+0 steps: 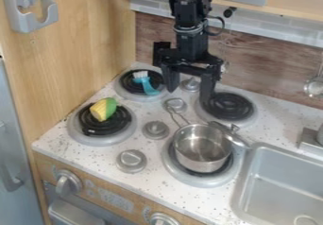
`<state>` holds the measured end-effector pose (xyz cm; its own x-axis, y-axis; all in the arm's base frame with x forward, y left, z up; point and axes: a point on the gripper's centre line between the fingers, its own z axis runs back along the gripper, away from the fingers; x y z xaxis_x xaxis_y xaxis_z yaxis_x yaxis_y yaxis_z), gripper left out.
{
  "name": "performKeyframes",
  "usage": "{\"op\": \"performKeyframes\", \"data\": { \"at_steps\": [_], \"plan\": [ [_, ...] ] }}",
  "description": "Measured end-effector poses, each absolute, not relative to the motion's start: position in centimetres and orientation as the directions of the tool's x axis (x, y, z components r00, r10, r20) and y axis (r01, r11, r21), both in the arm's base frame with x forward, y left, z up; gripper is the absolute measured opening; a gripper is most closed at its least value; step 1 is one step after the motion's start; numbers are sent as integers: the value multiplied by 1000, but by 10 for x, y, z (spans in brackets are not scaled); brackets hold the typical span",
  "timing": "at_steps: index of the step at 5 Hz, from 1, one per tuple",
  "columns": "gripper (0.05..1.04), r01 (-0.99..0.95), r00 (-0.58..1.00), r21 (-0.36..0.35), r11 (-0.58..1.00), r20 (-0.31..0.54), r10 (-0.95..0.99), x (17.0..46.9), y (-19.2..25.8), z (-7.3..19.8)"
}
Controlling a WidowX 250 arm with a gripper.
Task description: Move the yellow object to the upper right burner
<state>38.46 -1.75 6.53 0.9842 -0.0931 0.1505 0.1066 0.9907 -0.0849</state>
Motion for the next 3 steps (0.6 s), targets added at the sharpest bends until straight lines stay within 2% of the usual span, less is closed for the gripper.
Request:
{"op": "performKeyframes", "data": {
  "at_steps": [1,3],
  "plan": [
    [998,98,990,-91,991,111,-88,380,-18,52],
    [998,-55,994,-44,997,89,59,375,55,44]
  ]
}}
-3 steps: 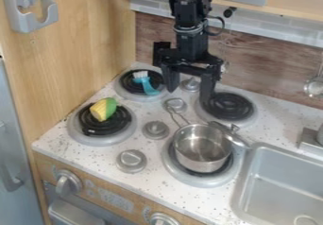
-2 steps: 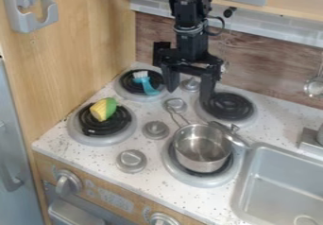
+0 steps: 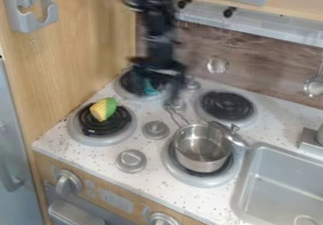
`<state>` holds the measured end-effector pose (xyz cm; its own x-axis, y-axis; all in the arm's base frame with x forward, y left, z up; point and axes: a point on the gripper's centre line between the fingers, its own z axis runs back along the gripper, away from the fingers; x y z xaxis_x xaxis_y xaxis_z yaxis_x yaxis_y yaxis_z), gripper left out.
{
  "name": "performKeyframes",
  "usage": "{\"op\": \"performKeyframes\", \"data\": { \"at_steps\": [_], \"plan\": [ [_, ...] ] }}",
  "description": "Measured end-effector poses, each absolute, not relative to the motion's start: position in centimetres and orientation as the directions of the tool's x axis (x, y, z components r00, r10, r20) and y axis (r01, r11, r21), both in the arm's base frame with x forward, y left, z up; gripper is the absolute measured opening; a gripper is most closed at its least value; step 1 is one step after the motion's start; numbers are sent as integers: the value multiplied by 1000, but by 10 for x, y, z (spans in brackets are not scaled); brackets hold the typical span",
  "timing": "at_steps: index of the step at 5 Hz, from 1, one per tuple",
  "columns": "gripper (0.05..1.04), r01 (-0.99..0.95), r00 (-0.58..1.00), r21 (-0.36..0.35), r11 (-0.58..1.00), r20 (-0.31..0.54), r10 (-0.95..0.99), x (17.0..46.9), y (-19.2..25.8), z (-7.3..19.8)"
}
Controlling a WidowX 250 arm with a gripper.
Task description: Move the yellow object to the upper right burner
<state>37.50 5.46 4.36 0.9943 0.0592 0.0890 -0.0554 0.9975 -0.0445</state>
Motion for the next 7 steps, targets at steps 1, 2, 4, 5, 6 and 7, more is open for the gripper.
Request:
{"op": "performKeyframes", "data": {
  "at_steps": [1,2,4,5,6,7],
  "plan": [
    [998,-97,990,28,995,108,93,376,87,40],
    [998,-146,987,121,982,82,137,373,129,28],
    [998,-266,964,161,950,52,261,374,170,4],
    [998,-282,959,128,951,43,279,381,176,-13],
    [998,-282,959,79,956,40,280,392,173,-26],
    [998,-296,955,23,955,42,295,394,175,-37]
  ]
}}
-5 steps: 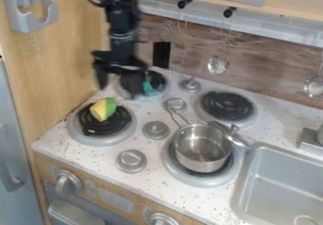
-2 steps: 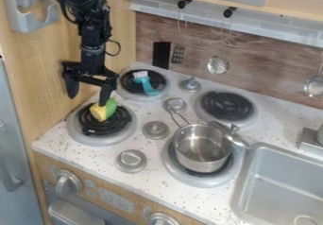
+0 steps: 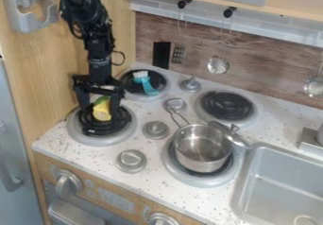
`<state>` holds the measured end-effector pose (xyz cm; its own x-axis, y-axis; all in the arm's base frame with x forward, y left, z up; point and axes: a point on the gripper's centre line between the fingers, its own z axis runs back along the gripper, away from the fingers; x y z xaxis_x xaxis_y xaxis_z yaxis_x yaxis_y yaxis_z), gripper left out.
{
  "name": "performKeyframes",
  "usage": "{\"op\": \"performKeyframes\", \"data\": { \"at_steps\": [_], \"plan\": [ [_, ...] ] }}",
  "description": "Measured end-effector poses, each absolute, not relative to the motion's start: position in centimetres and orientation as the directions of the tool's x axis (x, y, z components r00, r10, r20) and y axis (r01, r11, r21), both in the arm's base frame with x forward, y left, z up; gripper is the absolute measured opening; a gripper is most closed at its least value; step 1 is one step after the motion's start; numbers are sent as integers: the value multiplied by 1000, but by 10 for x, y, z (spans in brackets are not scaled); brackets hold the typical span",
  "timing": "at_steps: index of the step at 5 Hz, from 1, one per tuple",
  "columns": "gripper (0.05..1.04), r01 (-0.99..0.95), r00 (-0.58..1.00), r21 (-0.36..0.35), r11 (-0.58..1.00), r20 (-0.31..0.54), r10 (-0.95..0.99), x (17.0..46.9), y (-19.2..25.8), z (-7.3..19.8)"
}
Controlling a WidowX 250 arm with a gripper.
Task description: Move the yellow object to the upper right burner
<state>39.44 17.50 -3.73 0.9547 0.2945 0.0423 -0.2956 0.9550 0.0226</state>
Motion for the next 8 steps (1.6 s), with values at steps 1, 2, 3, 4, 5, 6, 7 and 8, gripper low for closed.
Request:
{"op": "performKeyframes", "data": {
  "at_steps": [1,2,3,4,5,6,7,8],
  "plan": [
    [955,-298,954,8,954,39,298,394,177,-41],
    [696,-300,953,11,954,40,299,394,177,-40],
    [676,-279,960,50,959,15,279,392,172,-36],
    [675,-250,967,56,967,59,246,400,161,-11],
    [675,-141,987,32,989,89,138,417,117,7],
    [674,-3,991,-9,1000,132,4,434,64,13],
    [675,103,981,-34,994,171,-96,446,29,21],
    [675,205,957,-39,978,218,-192,462,-6,28]
  ]
}}
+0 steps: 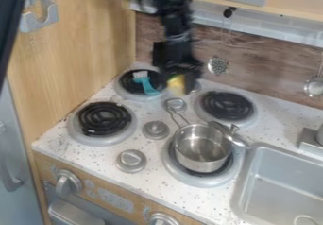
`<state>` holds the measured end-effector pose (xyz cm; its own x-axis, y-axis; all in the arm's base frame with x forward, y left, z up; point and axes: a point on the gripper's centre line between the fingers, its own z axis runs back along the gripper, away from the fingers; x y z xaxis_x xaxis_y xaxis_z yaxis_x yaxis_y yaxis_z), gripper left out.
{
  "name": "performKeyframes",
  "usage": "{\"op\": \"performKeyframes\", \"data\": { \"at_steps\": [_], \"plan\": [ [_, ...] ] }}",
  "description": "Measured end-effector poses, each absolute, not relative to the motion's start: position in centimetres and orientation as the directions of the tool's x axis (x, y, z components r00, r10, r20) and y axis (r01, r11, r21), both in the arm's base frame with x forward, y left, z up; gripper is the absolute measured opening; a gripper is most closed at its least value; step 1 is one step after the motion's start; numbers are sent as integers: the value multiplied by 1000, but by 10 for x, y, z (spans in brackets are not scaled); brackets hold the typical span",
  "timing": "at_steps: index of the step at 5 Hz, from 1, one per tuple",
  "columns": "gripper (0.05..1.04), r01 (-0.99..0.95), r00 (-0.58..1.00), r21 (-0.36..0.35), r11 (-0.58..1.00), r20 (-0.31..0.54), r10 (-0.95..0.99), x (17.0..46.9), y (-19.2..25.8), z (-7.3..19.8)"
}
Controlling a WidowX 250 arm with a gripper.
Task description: Move the yellow object to the upper right burner
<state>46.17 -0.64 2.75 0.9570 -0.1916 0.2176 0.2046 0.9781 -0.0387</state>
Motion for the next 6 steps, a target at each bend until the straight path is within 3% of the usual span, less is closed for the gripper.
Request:
{"op": "performKeyframes", "data": {
  "at_steps": [4,6],
  "plan": [
    [674,274,934,13,962,236,-270,511,-46,-28],
    [674,262,933,22,965,251,-259,535,-47,-36]
  ]
}}
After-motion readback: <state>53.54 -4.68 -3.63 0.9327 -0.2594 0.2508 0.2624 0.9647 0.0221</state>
